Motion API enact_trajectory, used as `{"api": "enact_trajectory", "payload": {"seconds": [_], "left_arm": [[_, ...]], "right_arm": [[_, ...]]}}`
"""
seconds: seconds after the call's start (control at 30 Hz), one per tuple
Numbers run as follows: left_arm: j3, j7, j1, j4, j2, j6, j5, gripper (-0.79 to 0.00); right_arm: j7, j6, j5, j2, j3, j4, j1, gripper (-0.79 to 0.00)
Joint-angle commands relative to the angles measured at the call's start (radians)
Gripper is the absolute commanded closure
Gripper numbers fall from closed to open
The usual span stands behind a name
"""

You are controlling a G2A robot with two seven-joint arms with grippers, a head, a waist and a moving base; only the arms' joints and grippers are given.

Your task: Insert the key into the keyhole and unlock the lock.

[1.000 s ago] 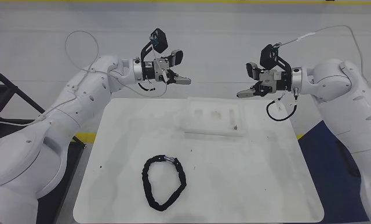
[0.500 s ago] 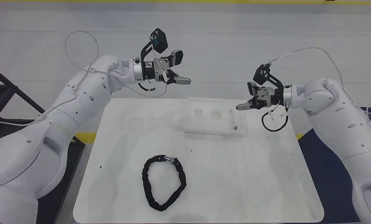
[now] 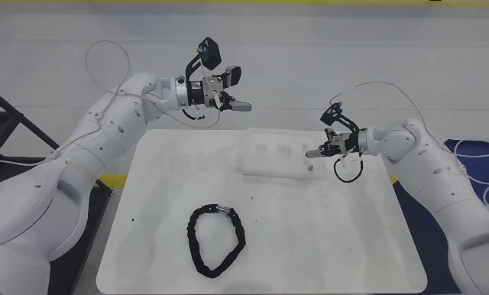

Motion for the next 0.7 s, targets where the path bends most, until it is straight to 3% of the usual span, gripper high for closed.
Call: {"api": "enact_trajectory", "payload": {"seconds": [0.0, 0.4, 0.67], "left_arm": [[0.000, 0.000, 0.000, 0.000, 0.000, 0.000, 0.000, -0.785], [0.000, 0.000, 0.000, 0.000, 0.000, 0.000, 0.000, -0.785], [0.000, 0.000, 0.000, 0.000, 0.000, 0.000, 0.000, -0.785]], "right_arm": [[0.003, 0.023, 0.011, -0.010, -0.009, 0.017, -0.003, -0.785], [0.090, 0.241, 0.130, -0.082, -0.045, 0.149, 0.002, -0.785], [0.130, 0.358, 0.098, -0.131, -0.088, 0.177, 0.011, -0.785]]}}
